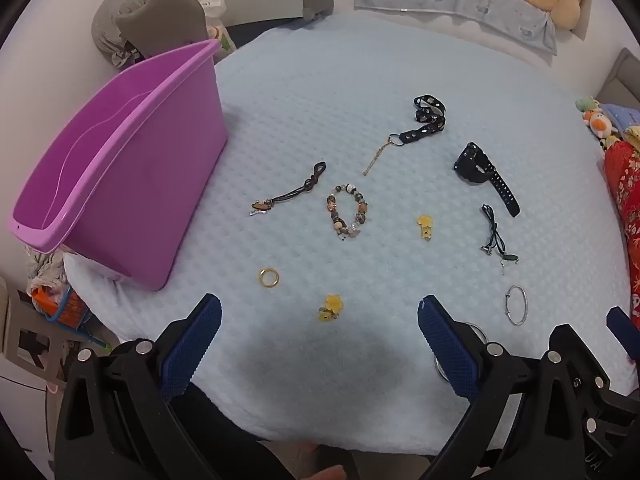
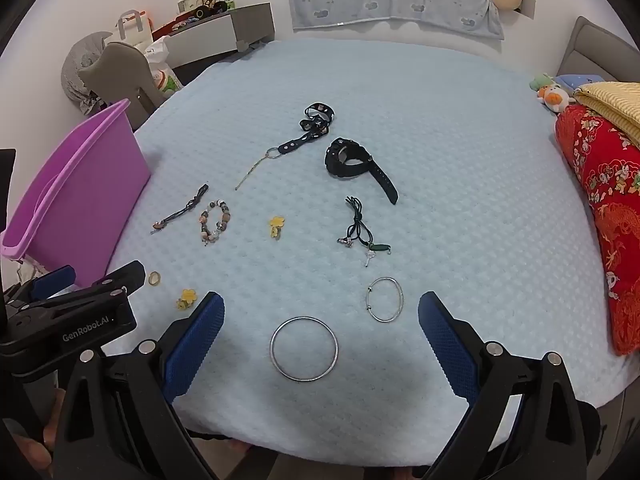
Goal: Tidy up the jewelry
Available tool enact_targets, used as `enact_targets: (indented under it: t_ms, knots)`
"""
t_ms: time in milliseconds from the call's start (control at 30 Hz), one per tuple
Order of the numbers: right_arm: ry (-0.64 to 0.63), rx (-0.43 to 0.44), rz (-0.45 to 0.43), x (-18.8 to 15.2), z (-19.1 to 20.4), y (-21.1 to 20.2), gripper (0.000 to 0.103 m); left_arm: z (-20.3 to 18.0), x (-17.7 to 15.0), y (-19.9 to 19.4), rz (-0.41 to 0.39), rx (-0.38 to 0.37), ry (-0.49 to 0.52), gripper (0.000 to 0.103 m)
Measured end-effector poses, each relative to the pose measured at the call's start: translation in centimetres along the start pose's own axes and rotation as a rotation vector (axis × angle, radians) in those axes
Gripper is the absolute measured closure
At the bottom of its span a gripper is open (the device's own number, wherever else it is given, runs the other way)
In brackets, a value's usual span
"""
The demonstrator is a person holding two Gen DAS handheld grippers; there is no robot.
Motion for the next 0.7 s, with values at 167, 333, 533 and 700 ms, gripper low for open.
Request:
enact_targets:
  t_ms: [167,333,533,700]
  knots:
    - [-0.004,0.000,-0.004,0.1,0.1,-0.1,0.010,-0.1,0.0,0.0,0.000,0.002,0.005,0.006]
    - [0.000,0.005,-0.001,0.0,0.1,0.1,0.010,-0.5,0.1,0.0,-0.001,-0.007,0.012,0.006]
    - [0.001,0.009,0.000,0.0,0.1,0.0,0.010,0.0,0.0,0.0,-0.003,-0.006,0.001,0.006]
    - [0.004,0.010,0.002,0.0,0.4,0.2,0.010,0.0,0.1,0.0,-0.003,-0.009,-0.003,0.006]
Point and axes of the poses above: each gripper's, at about its wrist camera, not at the fingertips, and y roughly the way its jaws point, z to its left, x to its top, the point moved 6 cm from there along y, roughly the way its jaws point, and after that the axes turned 13 degrees about x, right-handed, at the moved point
